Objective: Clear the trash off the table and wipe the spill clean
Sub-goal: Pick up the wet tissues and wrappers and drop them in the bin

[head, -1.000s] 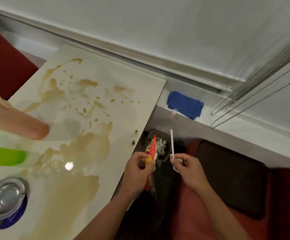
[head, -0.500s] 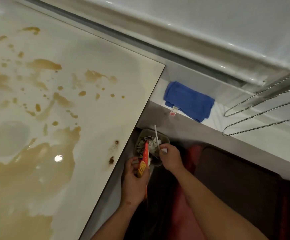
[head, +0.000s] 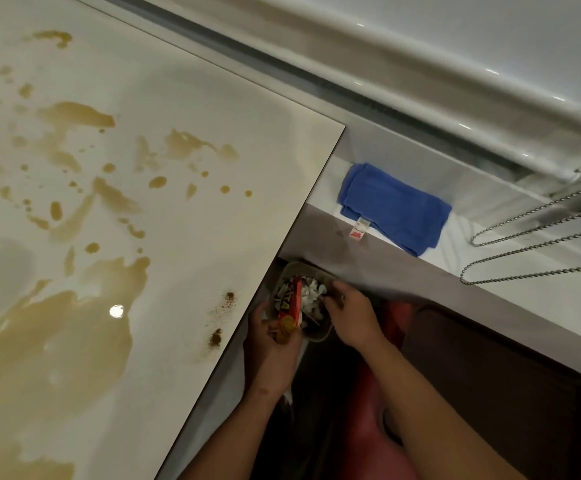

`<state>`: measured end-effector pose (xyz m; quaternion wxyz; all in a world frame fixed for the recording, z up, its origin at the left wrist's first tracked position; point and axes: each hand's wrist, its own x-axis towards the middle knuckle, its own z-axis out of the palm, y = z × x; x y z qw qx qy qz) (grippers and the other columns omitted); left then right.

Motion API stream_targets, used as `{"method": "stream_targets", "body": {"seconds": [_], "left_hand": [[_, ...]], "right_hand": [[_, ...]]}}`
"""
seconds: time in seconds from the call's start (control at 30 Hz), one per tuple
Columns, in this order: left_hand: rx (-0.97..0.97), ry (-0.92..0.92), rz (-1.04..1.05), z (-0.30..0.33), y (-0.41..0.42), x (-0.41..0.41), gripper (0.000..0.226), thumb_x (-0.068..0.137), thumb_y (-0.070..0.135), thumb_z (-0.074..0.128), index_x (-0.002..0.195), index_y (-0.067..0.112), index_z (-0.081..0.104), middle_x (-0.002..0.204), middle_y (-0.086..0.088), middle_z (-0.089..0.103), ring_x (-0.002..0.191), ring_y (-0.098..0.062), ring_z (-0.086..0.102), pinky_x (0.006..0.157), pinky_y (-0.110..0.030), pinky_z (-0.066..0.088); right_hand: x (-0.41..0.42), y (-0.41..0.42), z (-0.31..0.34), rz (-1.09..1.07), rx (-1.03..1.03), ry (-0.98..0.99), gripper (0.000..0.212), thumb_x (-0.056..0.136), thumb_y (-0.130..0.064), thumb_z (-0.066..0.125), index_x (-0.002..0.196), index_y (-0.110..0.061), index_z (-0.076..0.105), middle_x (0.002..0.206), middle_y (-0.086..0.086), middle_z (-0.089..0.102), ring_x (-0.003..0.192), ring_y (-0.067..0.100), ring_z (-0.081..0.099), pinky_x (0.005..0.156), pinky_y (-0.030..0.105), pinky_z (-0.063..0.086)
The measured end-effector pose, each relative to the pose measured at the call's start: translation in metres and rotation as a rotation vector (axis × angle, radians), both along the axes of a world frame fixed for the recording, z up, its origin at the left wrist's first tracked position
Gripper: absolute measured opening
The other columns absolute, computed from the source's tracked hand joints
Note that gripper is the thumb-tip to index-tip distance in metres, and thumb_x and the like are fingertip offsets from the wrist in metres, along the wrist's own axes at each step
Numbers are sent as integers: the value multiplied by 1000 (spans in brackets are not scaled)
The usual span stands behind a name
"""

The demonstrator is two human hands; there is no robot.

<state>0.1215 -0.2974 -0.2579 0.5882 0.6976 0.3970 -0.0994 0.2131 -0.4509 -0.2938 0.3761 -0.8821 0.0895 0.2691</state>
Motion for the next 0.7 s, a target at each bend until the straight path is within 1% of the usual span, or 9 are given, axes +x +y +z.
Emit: {"method": "stream_targets", "body": {"seconds": [0.07,0.13,0.23,0.37,0.4,0.43,0.5,0.57,0.7], "left_hand": [[9,5,6,-4,-5,13,74,83,20,79,146,32,41,104,15,69,93,-5,68,74,-23,54],[7,2,10,-9,-11,27,77,82,19,79,146,33,40,114,7,69,98,-10,68,69,-14,49],[22,12,-21,-16,-19,45,76,82,22,79,145,35,39,125,3,67,105,-13,67,65,-7,42],[13,31,-113,-20,-26,62,91,84,24,81,156,29,25,134,1,63,88,4,65,52,-2,43],[4,46,-150,-21,-26,65,101,83,27,83,160,28,16,139,1,59,95,4,66,57,-2,44],[13,67,-191,-23,-25,67,112,81,32,84,162,29,7,146,1,53,111,-4,65,69,-7,47],[66,101,-281,-29,-22,66,122,76,41,86,162,30,0,156,-2,43,134,-21,52,95,-25,49],[87,99,-334,-36,-22,60,117,75,41,86,162,27,9,157,-1,41,139,-22,46,109,-34,44],[65,49,-304,-44,-20,38,93,77,38,84,154,29,33,152,5,47,138,-17,48,112,-41,45]], "right_hand": [[-16,-7,20,-84,66,-28,37,98,-19,67,135,-19,64,113,-5,69,99,12,68,91,26,53],[-32,-17,36,-131,105,-49,34,96,-24,70,131,-25,66,103,-9,72,90,4,69,87,28,57],[-55,-27,60,-164,151,-61,32,95,-27,71,125,-37,64,99,-16,71,90,-3,67,79,12,52],[-75,-39,80,-189,185,-76,30,95,-25,72,120,-40,65,108,-24,70,96,-4,67,78,6,48],[-78,-42,81,-192,187,-72,30,94,-25,72,118,-41,65,105,-24,71,96,-5,67,77,6,47],[-80,-44,81,-203,186,-73,29,94,-24,73,115,-43,65,102,-24,72,95,-5,67,76,5,47],[-84,-47,78,-226,182,-86,29,93,-22,74,111,-43,67,101,-24,73,92,-5,68,76,5,47],[-87,-49,76,-240,185,-84,27,93,-21,74,109,-42,69,102,-24,74,92,-5,69,77,6,48],[-91,-49,73,-232,179,-67,24,94,-23,73,112,-38,71,105,-25,73,96,-4,69,79,8,50]]}}
